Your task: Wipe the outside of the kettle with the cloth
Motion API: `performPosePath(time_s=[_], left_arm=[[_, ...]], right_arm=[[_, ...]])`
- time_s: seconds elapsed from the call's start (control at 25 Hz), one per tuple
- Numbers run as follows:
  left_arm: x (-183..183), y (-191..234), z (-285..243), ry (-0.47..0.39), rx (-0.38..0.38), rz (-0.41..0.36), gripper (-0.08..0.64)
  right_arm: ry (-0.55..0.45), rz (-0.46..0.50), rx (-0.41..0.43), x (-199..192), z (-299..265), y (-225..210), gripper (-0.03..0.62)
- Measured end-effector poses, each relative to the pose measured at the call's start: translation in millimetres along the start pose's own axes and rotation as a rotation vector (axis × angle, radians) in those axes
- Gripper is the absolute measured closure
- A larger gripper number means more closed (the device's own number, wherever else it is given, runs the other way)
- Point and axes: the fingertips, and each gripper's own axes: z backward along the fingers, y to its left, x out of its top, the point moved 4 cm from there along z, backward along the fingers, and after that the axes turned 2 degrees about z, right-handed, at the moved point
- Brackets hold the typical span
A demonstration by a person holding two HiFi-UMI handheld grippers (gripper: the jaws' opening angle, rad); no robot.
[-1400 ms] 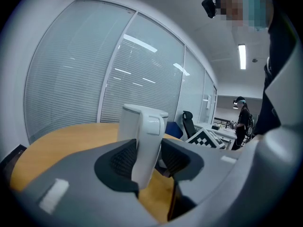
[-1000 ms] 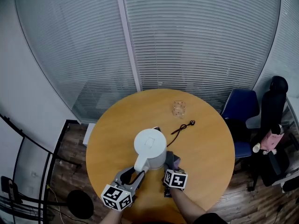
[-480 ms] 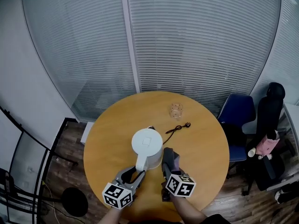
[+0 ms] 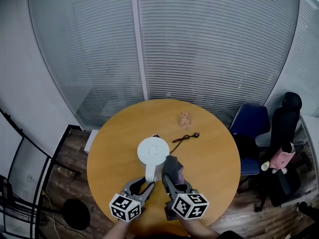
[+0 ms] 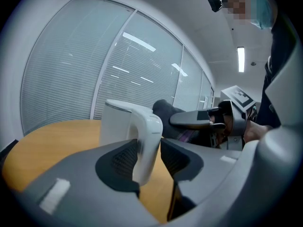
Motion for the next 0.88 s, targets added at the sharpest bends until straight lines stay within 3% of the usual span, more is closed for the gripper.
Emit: performPosePath(time_s=[0.4,0.88], left_arm=[[0.3,-10.8,-11.8,0.011,-0.069,0.0,0.416],[0.0,-8.5,-12.1,0.014,-0.1,0.01,0.416]], right_arm=[[0.119,0.048,0.017,-33.9,-27.6,-15.5,0.494],[0.359,0.007,-0.111,-118.6,-56.2,-68.9,0.494]])
